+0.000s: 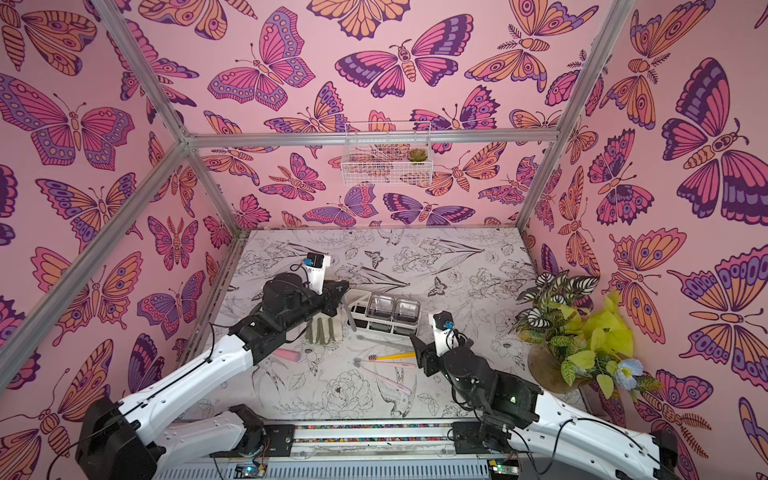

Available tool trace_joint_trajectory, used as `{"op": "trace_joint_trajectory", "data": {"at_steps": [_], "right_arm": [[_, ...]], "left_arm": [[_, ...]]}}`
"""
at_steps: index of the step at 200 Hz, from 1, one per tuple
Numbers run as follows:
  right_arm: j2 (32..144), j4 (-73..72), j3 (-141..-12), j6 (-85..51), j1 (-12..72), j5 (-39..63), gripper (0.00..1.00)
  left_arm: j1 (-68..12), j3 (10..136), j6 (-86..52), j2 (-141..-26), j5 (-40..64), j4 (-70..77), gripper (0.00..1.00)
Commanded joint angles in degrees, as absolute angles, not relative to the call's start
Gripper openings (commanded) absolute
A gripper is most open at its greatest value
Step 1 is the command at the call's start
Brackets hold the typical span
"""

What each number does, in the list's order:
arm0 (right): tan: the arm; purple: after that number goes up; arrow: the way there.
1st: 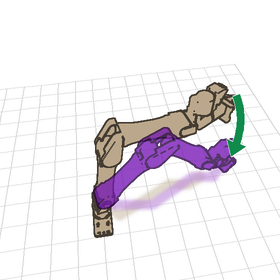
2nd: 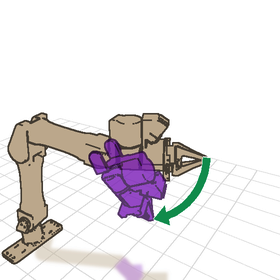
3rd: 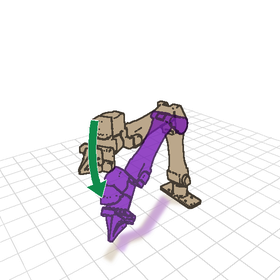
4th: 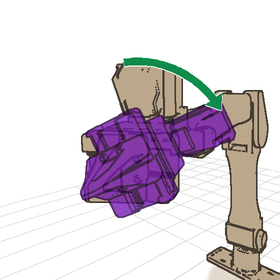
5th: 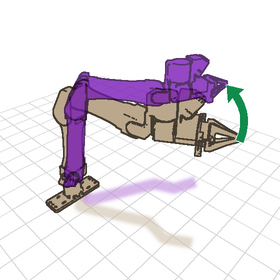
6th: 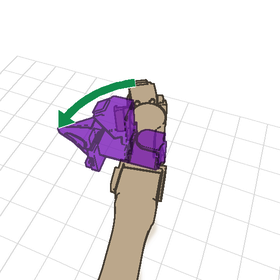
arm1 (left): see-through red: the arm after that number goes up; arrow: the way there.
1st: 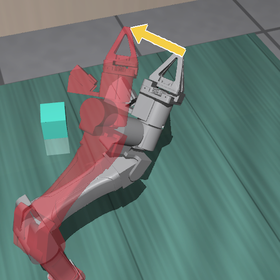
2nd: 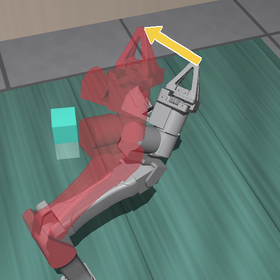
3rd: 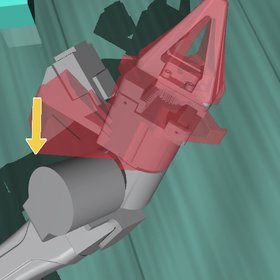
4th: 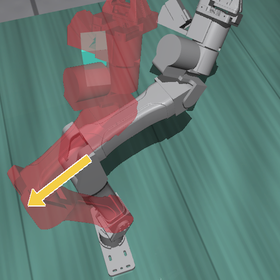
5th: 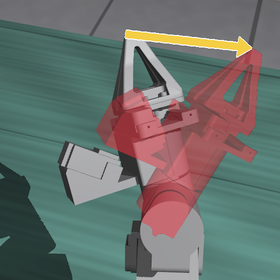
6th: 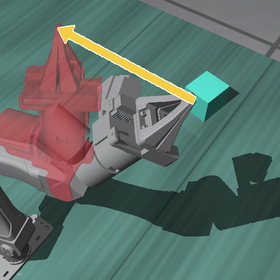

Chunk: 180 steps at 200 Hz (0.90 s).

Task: Place the toothbrush into the toothbrush holder
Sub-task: Pick up the toothbrush from the center of the board, then place the toothbrush in the toothbrush holder.

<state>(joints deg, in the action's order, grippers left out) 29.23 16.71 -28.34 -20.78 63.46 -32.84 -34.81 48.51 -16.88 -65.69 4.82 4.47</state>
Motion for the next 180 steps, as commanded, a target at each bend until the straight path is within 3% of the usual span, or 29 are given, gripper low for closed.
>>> {"op": "trace_joint_trajectory", "data": {"at_steps": [1, 51, 180], "right_arm": [[27.1, 26.5, -29.7, -20.8, 63.3, -36.6, 0.7], [29.0, 32.8, -30.8, -22.8, 63.0, -37.6, 0.8], [22.8, 32.9, -25.8, -27.2, 61.8, -38.5, 0.84]], "left_arm": [[-34.7, 51.2, -11.8, -67.3, 0.2, 6.9, 0.0], [-34.7, 57.3, -5.1, -74.3, -8.5, 6.8, 0.0], [-34.7, 60.1, -3.3, -84.5, -10.5, 10.7, 0.0]]}}
